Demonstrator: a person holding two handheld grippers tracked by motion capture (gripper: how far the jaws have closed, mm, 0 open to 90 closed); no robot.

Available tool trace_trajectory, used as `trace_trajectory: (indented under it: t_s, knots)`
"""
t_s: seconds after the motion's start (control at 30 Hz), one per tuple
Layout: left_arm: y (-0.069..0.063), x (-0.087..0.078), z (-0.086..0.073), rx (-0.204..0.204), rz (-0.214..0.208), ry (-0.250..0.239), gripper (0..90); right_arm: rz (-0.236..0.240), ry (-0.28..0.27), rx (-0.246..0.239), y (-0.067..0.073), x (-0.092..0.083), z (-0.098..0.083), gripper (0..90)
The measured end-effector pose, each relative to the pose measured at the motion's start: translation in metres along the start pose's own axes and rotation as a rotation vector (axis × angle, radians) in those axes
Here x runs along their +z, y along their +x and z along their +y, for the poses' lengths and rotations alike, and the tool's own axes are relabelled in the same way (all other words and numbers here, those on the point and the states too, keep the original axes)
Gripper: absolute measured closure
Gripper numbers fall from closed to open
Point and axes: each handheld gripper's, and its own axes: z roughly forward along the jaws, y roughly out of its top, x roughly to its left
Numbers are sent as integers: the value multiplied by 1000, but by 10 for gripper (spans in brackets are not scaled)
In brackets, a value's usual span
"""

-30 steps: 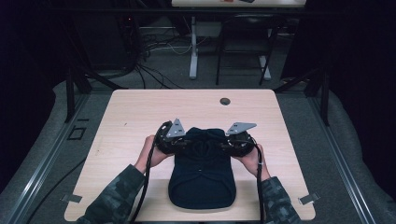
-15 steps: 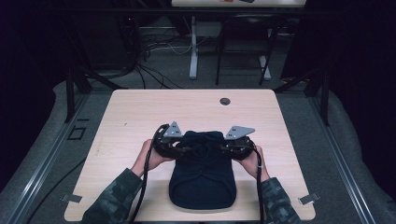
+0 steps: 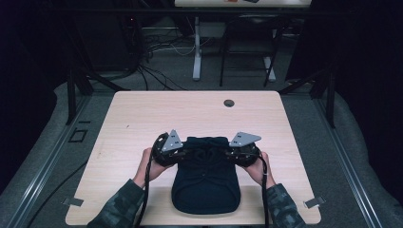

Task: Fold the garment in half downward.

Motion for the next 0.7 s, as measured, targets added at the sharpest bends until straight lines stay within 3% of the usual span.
trace_trajectory:
  t_s: [0.17, 0.27, 0.37, 0.53, 0.6, 0.7]
  knots:
    - [9, -2, 7, -29, 28, -30, 705, -52, -36, -11, 2, 3, 11, 694]
    - [11, -6, 10, -55, 9, -35, 674, -73, -62, -25, 4, -1, 14, 694]
    - [11, -6, 9, -75, -28, -12, 580, -71, -66, -41, 6, -3, 14, 696]
    - [10, -3, 8, -84, -61, 1, 480, -73, -68, -45, 8, -2, 11, 697]
    - [8, -2, 7, -78, -57, 0, 506, -71, -70, -44, 7, -2, 10, 696]
    - [7, -1, 3, -76, -41, -9, 621, -69, -67, -44, 7, -2, 10, 693]
